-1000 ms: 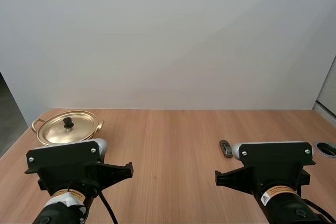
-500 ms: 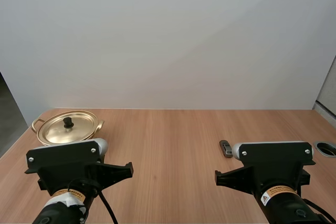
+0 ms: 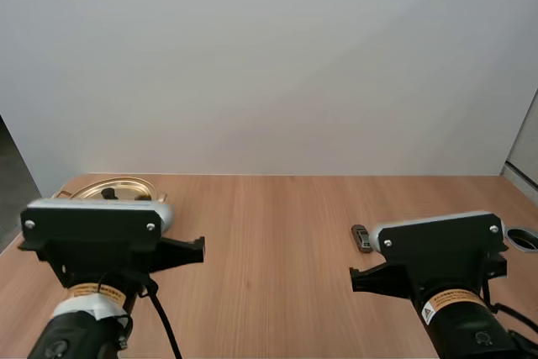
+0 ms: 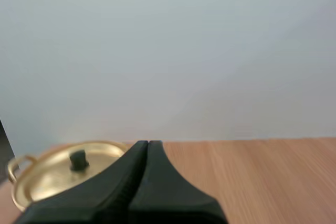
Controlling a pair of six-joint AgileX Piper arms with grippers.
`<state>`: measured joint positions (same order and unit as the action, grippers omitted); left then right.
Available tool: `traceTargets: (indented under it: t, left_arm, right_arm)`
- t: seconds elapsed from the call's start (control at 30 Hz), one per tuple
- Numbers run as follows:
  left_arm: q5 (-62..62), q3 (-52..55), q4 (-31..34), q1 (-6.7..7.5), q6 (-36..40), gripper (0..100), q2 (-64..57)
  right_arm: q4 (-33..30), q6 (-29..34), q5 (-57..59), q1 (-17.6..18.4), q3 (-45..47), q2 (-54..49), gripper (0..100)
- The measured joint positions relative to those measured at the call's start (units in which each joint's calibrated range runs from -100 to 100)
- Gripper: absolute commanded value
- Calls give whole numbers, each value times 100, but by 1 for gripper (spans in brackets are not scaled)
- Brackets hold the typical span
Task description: Open the pot, put the car inside, and close it
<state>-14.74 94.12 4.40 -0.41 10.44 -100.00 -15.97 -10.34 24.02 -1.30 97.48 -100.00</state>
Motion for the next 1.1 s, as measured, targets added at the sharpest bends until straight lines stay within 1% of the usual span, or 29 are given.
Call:
traceTargets:
  t: [0.07, 0.13, 0.2, 0.27, 0.37, 0.4, 0.5, 0.57, 0.6, 0.67, 0.77, 0.87, 0.93, 1.0, 1.03, 1.1]
  left_arm:
    - [471, -385, 323, 0, -263, 0, 0]
    - [684, -800, 620, 0, -432, 0, 0]
    - [769, -1224, 778, -46, -497, 0, 0]
    - [644, -1603, 802, -87, -465, 0, 0]
    - [108, -2041, 631, -122, -270, 0, 0]
    - [-196, -2107, 576, -154, -234, 0, 0]
    - [-1008, -2192, 574, -213, -236, 0, 263]
    - [-1328, -2291, 751, -275, -236, 0, 586]
    - [-1539, -2372, 846, -329, -208, 0, 795]
    - [-1925, -2539, 920, -426, -167, 0, 1199]
    - [-2466, -2883, 920, -584, -156, 0, 1755]
    - [-2821, -3338, 920, -748, -156, 0, 2309]
    - [-2881, -3518, 920, -808, -196, 0, 2550]
    - [-2882, -3780, 920, -916, -317, 0, 2907]
    - [-2899, -3992, 909, -947, -438, 0, 3223]
    - [-3217, -4266, 909, -949, -574, 0, 3662]
  right_arm:
    - [-322, 0, -260, 0, -304, 0, 0]
    - [-640, 0, -305, 17, -683, 0, 0]
    - [-889, 0, -138, 88, -1102, 0, 0]
    - [-1007, 12, 172, 136, -1521, 0, 0]
    - [-936, 22, 834, 178, -2110, 0, 0]
    - [-847, 22, 953, 187, -2322, 0, 0]
    - [-403, -71, 1024, 257, -2914, 255, 0]
    - [-98, -270, 1041, 306, -3246, 609, 0]
    - [97, -419, 1065, 315, -3347, 814, 0]
    - [288, -698, 1043, 315, -3427, 1190, 0]
    - [351, -1108, 945, 315, -3458, 1749, 0]
    - [159, -1334, 998, 315, -3468, 2244, 0]
    - [-27, -1357, 1090, 315, -3468, 2432, 0]
    - [-220, -1357, 1264, 315, -3468, 2632, 0]
    - [-270, -1357, 1389, 315, -3468, 2708, 0]
    - [-271, -1357, 1620, 315, -3468, 2808, 0]
